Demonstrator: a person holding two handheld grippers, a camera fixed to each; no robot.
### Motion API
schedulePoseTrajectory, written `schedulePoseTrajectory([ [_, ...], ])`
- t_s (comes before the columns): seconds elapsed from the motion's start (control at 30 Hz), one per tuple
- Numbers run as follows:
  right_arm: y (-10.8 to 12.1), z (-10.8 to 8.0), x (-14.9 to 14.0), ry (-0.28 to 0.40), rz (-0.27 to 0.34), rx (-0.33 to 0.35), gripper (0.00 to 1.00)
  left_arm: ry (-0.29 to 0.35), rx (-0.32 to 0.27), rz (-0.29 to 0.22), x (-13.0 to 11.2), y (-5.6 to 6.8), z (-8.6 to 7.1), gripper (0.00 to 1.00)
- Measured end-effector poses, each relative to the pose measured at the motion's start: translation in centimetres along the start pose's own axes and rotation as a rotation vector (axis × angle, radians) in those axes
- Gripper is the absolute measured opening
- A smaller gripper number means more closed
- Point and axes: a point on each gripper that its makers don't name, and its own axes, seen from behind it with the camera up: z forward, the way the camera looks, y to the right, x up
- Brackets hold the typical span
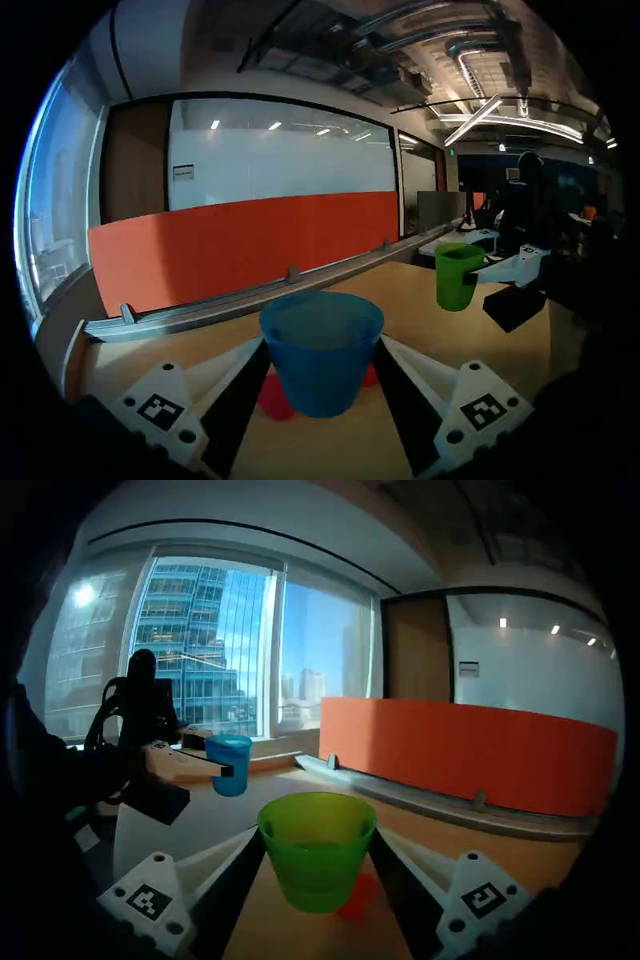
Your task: Pour water
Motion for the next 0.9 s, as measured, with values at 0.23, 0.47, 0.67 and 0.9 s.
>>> schedulePoseTrajectory([
  [0.23, -0.2, 0.4, -1.7, -0.045, 0.001, 0.015, 0.89, -0.070, -0.020, 0.033, -2.6, 0.5, 0.4, 0.84],
  [0.47, 0.1, 0.6, -3.3, -0.076, -0.003, 0.019, 0.90, -0.134, -0.043, 0.061, -4.9, 1.1, 1.2, 0.84],
  [0.67, 0.2, 0.8, -4.6, -0.112, 0.000, 0.032, 0.90, -0.171, -0.070, 0.067, -6.3, 1.7, 1.7, 0.84],
  [0.9, 0.4, 0.8, -6.6, -0.167, 0.002, 0.044, 0.90, -0.227, -0.085, 0.081, -8.4, 1.9, 2.1, 0.84],
])
